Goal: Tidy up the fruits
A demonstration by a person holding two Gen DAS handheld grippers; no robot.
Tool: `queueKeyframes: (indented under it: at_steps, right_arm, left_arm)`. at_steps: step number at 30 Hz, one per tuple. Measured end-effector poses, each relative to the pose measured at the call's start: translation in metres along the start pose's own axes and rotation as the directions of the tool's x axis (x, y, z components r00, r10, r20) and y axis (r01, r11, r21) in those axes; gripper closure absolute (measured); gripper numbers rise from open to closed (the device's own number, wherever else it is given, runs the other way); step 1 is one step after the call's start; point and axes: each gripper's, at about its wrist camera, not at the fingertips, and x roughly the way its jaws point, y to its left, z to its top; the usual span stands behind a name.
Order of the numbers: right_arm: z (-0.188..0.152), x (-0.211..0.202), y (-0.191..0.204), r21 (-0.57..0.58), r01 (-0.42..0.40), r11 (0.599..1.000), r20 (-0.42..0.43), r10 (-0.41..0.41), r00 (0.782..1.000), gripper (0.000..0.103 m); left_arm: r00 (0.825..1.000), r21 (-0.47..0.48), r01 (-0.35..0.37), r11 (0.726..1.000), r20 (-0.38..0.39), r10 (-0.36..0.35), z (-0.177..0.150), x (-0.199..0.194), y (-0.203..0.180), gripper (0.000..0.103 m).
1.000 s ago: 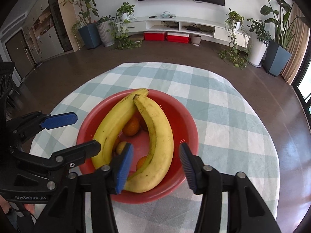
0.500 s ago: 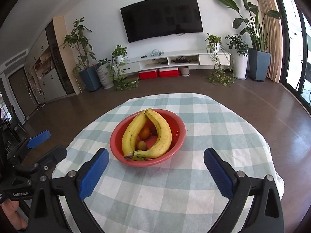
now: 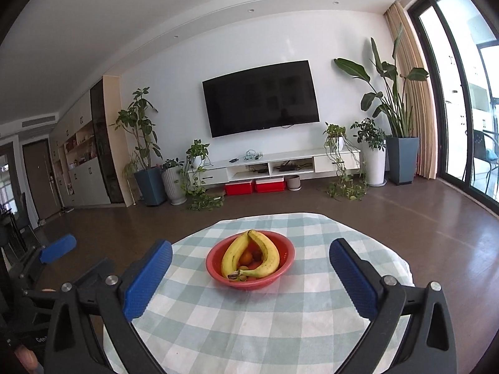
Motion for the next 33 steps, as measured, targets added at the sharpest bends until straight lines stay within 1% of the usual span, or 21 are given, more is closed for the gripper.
queueKeyframes:
  at_steps: [3, 7, 9, 11, 14, 15, 21, 26, 33]
  right_arm:
    - [-0.011, 0.0, 0.0, -0.031, 0.04, 0.999, -0.032, -0.041, 0.999, 0.0]
    - [-0.035, 0.009, -0.002, -0.046, 0.087, 0.995, -0.117, -0.092, 0.989, 0.0]
    - [-0.047, 0.015, -0.008, -0.017, 0.085, 0.996, -0.154, -0.086, 0.984, 0.0]
    - [-0.057, 0.022, -0.013, 0.011, 0.086, 0.996, -0.189, -0.083, 0.979, 0.0]
    - [-0.072, 0.029, -0.016, 0.018, 0.091, 0.996, -0.223, -0.085, 0.971, 0.0]
    - [-0.076, 0.031, -0.018, 0.019, 0.095, 0.995, -0.227, -0.088, 0.97, 0.0]
    - [-0.102, 0.039, -0.016, 0.02, 0.101, 0.995, -0.271, -0.092, 0.958, 0.0]
    - [-0.121, 0.043, -0.014, 0.004, 0.093, 0.996, -0.304, -0.087, 0.949, 0.0]
    - [-0.131, 0.048, -0.014, 0.001, 0.1, 0.995, -0.343, -0.094, 0.935, 0.0]
  left_arm:
    - [0.998, 0.009, 0.008, 1.0, -0.067, -0.007, -0.012, 0.004, -0.005, 0.0]
    - [0.987, -0.01, -0.002, 1.0, -0.163, 0.0, -0.029, 0.017, -0.006, 0.0]
    - [0.977, -0.022, -0.002, 1.0, -0.215, -0.003, -0.04, 0.025, -0.005, 0.0]
    - [0.965, -0.024, -0.015, 1.0, -0.261, 0.008, -0.051, 0.035, -0.005, 0.0]
    - [0.944, -0.039, -0.025, 0.999, -0.33, 0.011, -0.068, 0.053, -0.001, 0.0]
    - [0.938, -0.042, -0.029, 0.999, -0.347, 0.012, -0.074, 0.065, 0.003, 0.0]
    - [0.913, -0.04, -0.045, 0.998, -0.407, 0.025, -0.096, 0.099, 0.006, 0.0]
    - [0.896, -0.045, -0.044, 0.998, -0.444, 0.019, -0.11, 0.113, 0.008, 0.0]
    - [0.882, -0.037, -0.057, 0.998, -0.469, 0.033, -0.119, 0.124, 0.01, 0.0]
